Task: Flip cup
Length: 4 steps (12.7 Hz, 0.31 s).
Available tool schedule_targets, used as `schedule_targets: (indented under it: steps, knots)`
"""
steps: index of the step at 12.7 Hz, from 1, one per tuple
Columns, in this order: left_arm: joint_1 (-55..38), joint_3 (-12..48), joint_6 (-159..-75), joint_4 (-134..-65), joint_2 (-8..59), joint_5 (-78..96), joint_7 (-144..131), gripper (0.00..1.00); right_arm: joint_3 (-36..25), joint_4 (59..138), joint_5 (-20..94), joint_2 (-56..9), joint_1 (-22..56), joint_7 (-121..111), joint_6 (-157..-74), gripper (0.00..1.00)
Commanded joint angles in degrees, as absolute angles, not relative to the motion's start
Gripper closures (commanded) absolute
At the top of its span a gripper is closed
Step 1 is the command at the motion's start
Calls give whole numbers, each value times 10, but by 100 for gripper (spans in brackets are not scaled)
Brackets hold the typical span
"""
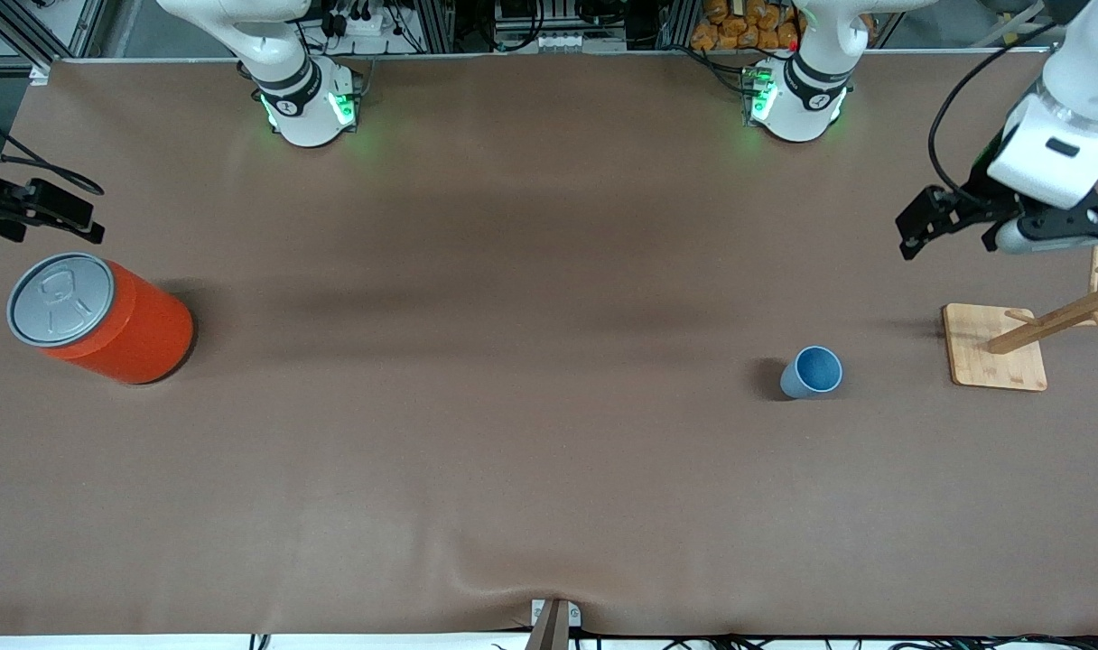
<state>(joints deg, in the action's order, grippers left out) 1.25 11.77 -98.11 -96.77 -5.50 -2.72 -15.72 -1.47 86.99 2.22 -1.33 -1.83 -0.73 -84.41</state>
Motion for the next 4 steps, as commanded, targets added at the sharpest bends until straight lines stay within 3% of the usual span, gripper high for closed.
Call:
schedule_targets:
  steps: [1,4]
  knots:
    - [20,118,-944,-934,-56,-18,-144,0,-12,858,33,-18,-13,-7,-841,0]
    - [18,117,-881,-884,-40,-1,-143,0,-12,858,28,-16,-11,-7,-862,0]
